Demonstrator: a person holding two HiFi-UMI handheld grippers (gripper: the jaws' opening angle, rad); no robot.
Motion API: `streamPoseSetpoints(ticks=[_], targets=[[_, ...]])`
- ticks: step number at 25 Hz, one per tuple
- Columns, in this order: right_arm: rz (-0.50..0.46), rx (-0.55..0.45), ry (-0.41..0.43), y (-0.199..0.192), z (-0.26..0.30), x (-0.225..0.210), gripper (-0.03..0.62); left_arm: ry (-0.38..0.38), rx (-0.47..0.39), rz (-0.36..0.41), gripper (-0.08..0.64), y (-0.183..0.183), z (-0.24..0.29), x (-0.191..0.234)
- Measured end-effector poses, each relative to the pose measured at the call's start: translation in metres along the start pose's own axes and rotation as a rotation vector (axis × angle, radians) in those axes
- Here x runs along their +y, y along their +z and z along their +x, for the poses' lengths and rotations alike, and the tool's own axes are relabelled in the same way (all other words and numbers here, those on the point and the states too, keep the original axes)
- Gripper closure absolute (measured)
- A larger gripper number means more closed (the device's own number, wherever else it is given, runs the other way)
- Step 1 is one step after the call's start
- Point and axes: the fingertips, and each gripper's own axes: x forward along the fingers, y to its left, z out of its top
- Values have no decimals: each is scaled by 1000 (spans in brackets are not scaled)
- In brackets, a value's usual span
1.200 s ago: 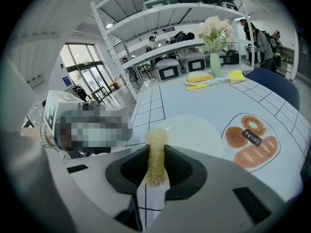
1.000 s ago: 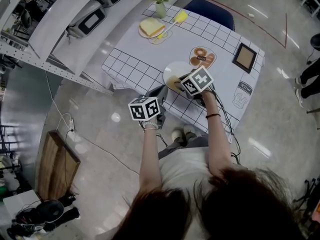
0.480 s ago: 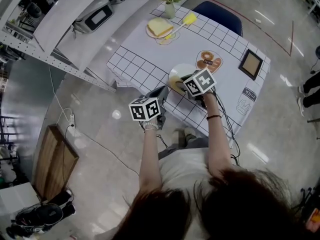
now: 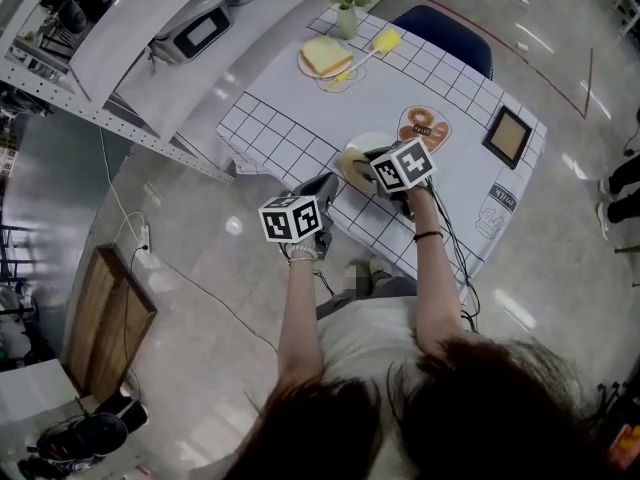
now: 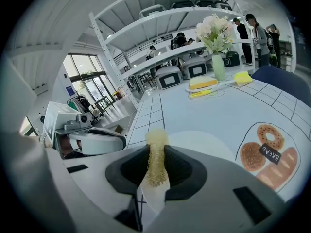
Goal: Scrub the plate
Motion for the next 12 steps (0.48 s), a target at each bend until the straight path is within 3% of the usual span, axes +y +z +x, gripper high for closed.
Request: streamPoseSetpoints(ticks=[12], targets=[[6,-36,-26,13,5,-13,512,8,4,-8,549,4,7,8]])
